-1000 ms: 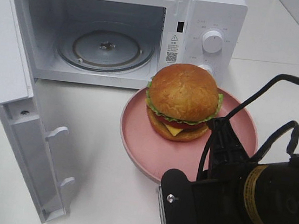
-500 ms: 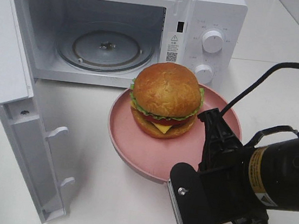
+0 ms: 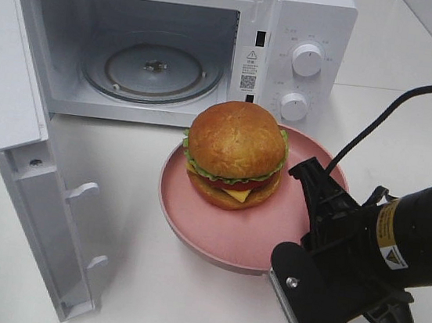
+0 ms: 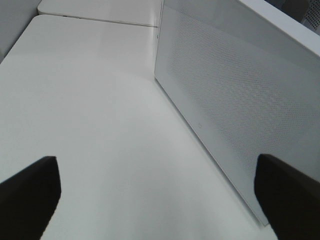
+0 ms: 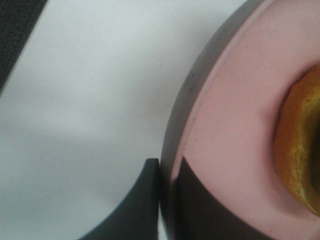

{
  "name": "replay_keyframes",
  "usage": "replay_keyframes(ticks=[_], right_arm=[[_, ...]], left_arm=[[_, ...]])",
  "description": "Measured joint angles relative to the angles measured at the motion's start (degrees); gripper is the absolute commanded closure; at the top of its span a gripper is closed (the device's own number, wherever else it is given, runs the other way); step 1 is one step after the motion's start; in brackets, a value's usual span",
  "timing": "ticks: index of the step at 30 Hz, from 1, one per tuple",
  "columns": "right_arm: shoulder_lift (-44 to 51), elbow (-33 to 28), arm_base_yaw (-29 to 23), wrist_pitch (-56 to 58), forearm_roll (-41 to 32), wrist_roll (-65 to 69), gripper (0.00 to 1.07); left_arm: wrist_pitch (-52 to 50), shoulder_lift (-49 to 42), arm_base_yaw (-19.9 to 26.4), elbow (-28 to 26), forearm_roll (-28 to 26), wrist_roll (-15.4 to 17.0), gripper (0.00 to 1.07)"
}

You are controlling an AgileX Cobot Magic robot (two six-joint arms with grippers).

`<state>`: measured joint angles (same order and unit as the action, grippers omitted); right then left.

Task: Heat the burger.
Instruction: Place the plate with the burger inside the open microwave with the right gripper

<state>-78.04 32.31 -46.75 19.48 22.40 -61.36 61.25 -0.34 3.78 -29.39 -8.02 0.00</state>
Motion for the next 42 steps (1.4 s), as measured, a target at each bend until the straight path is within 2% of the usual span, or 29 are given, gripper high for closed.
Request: replay_keyframes(ticks=[4, 5, 10, 20, 27, 32, 42], right_arm=[[0.0, 0.0, 1.4, 0.3, -4.8, -5.4, 1.07], [-0.1, 0.2, 2.2, 0.6, -8.2, -9.4, 1.07], [-0.1, 1.8, 4.0, 1.7, -12.0, -15.3, 1.07], [-0.1, 3.8, 5.7, 6.7, -14.9, -21.8, 1.07], [-0.2, 4.4, 5.7, 6.9, -14.1, -22.3, 1.07], [-2.4, 6.4, 5.7, 7.0, -14.1, -22.4, 1.07], [-10.2, 14.4, 5.7, 6.4, -14.4, -22.4, 1.07]], left_arm=[[0.0, 0.0, 0.0, 0.0, 0.0, 0.0, 0.09], [0.0, 0.0, 0.0, 0.0, 0.0, 0.0, 0.09], [0.0, 0.0, 0.0, 0.0, 0.0, 0.0, 0.09], [0.0, 0.0, 0.0, 0.0, 0.0, 0.0, 0.09], [0.0, 0.0, 0.0, 0.0, 0.0, 0.0, 0.09], [0.0, 0.0, 0.0, 0.0, 0.0, 0.0, 0.09], [0.0, 0.0, 0.0, 0.0, 0.0, 0.0, 0.09]])
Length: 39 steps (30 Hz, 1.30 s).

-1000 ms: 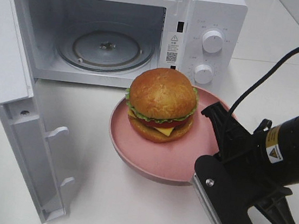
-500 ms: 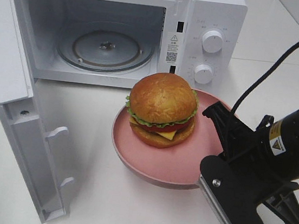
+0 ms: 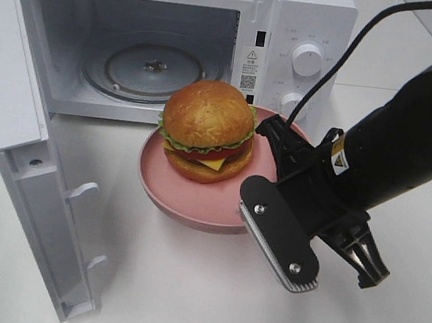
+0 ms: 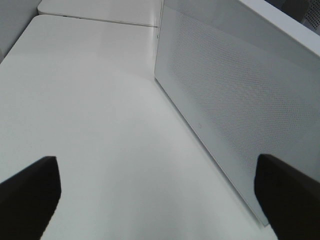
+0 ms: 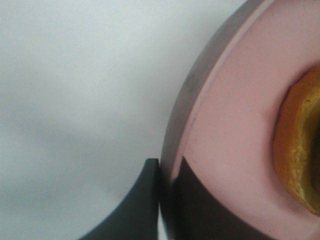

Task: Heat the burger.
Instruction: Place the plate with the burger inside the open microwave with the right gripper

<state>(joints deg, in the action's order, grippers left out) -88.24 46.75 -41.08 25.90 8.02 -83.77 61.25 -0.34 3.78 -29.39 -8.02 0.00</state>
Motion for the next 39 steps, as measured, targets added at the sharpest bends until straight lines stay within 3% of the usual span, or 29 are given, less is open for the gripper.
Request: replay_keyframes(ticks=[18, 39], right_arm=[[-6.8, 6.9, 0.0, -3.4, -4.8, -1.5, 1.07], [-11.4, 8.0, 0.0, -9.5, -5.3, -1.7, 1.07]], left_arm=[[0.0, 0.0, 0.0, 0.0, 0.0, 0.0, 0.09], [0.0, 0.0, 0.0, 0.0, 0.0, 0.0, 0.09]])
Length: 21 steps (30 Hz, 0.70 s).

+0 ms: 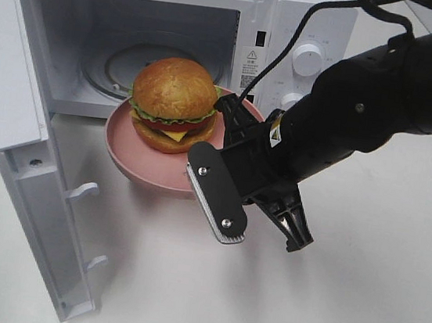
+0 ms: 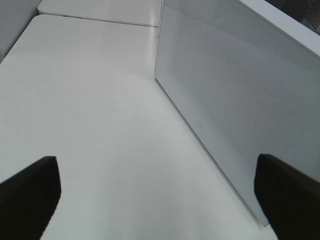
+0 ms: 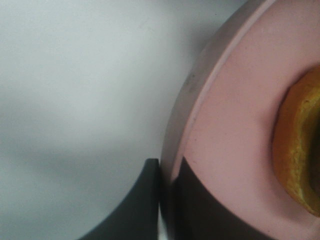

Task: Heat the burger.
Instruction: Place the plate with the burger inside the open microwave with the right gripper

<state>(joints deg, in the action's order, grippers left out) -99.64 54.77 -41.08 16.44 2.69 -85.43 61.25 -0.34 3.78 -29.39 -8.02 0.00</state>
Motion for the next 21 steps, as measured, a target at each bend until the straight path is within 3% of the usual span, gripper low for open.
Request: replay_keyframes(ticks=[9, 21], right_arm=[[-1.5, 1.2, 0.0, -1.4, 0.0, 0.0, 1.07], [-7.2, 7.7, 0.0, 1.0, -0.5, 0.0, 1.07]], left_arm=[[0.0, 0.0, 0.0, 0.0, 0.0, 0.0, 0.09], [0.0, 0.0, 0.0, 0.0, 0.0, 0.0, 0.09]])
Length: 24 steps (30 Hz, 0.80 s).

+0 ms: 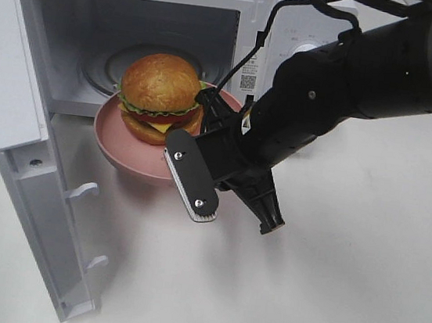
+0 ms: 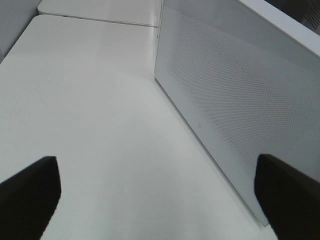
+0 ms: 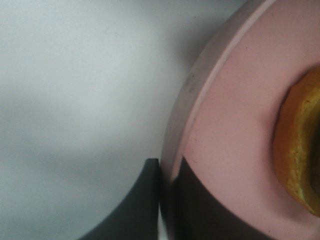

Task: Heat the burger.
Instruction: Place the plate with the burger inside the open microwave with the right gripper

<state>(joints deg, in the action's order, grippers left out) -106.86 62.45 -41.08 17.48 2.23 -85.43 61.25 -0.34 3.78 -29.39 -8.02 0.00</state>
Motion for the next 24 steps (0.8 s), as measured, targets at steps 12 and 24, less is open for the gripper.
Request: replay_keyframes(ticks=[12, 24], right_arm=[[-3.3, 6.0, 0.0, 3.5, 0.0, 1.3, 1.07], [-6.3, 11.6, 0.0, 4.8, -0.1, 3.8, 1.07]], left_arm=[[0.0, 0.0, 0.0, 0.0, 0.0, 0.0, 0.09], [0.0, 0.0, 0.0, 0.0, 0.0, 0.0, 0.09]])
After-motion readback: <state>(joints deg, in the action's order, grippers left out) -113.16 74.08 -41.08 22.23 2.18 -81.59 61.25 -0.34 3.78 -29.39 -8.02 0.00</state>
